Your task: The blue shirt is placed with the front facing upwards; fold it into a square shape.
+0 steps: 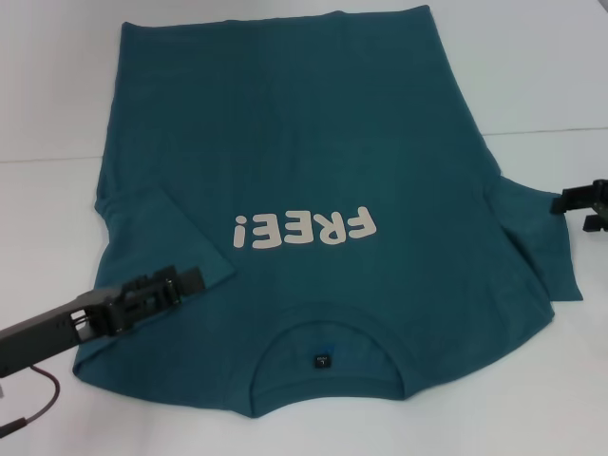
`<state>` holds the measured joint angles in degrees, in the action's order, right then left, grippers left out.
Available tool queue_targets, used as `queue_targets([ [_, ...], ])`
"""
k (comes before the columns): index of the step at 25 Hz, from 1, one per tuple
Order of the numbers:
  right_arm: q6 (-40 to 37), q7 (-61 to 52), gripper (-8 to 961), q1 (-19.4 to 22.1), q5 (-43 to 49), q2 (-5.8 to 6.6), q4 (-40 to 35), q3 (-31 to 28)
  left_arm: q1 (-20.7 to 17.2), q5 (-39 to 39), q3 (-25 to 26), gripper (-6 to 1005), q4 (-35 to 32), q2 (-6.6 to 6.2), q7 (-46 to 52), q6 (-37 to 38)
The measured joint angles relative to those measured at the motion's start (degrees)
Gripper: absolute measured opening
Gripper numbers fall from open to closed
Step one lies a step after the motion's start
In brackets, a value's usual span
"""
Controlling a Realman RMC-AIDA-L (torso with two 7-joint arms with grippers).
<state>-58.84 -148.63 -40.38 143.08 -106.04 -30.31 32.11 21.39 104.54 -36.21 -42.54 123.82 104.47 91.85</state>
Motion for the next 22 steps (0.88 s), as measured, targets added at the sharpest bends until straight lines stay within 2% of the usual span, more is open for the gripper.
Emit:
queue_targets([
  [22, 7.73, 0.69, 647, -3.10, 0.23, -1.49, 5.57, 3.24, 0.33, -1.30, 0.09, 797, 1.15, -0.07, -0.32, -0.88],
])
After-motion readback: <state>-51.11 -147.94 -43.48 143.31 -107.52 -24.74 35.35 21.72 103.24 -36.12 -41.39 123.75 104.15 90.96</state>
